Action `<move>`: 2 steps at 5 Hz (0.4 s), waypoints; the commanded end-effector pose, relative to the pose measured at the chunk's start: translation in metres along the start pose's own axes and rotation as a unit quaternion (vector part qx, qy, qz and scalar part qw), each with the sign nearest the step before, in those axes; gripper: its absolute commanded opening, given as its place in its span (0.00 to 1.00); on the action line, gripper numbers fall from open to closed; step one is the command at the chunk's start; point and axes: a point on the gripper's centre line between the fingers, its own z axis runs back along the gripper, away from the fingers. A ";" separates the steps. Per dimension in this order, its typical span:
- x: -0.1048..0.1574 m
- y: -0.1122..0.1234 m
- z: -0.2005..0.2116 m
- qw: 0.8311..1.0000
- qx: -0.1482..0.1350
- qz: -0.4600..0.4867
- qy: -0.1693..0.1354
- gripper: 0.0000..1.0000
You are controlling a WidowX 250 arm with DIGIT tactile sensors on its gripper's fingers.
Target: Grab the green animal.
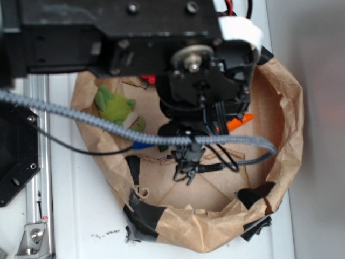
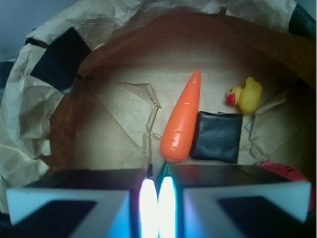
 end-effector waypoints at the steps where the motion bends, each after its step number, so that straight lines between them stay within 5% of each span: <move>1: -0.043 0.046 -0.033 0.993 0.014 -0.119 0.024 1.00; 2: -0.059 0.040 -0.056 0.988 -0.005 -0.142 0.067 1.00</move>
